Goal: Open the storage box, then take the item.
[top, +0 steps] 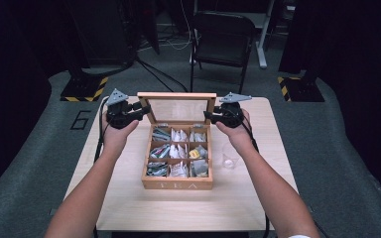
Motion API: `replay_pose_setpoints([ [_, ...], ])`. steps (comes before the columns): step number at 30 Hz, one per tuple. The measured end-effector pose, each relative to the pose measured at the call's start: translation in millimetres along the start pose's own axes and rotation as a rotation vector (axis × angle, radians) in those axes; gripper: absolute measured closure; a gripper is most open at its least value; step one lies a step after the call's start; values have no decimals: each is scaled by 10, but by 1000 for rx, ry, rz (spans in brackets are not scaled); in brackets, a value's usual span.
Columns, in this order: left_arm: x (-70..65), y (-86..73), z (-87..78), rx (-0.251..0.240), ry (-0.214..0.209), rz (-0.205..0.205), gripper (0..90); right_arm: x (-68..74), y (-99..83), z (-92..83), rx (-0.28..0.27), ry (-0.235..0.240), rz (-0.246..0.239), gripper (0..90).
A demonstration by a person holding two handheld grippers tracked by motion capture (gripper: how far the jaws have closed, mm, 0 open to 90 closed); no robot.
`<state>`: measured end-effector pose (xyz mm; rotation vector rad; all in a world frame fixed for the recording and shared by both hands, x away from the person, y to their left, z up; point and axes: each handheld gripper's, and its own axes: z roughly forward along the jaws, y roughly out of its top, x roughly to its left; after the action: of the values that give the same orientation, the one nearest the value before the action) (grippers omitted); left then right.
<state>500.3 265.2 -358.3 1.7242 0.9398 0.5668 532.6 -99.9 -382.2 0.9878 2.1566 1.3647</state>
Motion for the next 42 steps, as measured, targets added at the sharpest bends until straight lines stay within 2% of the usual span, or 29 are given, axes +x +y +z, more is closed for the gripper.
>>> replay_pose_setpoints([
  [12,16,5,37,-18,9,-12,605,-38,-4,16,-3,8,1,606],
  [21,40,60,80,-3,20,2,612,-63,5,39,-10,1,3,618],
  [25,59,75,106,-5,21,-6,613,-78,26,57,-4,-3,3,622],
  [29,71,86,119,-5,20,-4,615,-101,39,73,2,10,22,598],
  [32,82,85,131,-8,19,-13,614,-110,36,106,6,8,27,585],
  [36,92,85,148,-11,26,-17,617,-126,58,154,24,19,1,596],
  [38,100,81,164,-22,25,-36,619,-126,53,157,21,14,8,603],
  [42,101,78,171,-19,37,-39,606,-140,53,165,16,14,9,605],
])
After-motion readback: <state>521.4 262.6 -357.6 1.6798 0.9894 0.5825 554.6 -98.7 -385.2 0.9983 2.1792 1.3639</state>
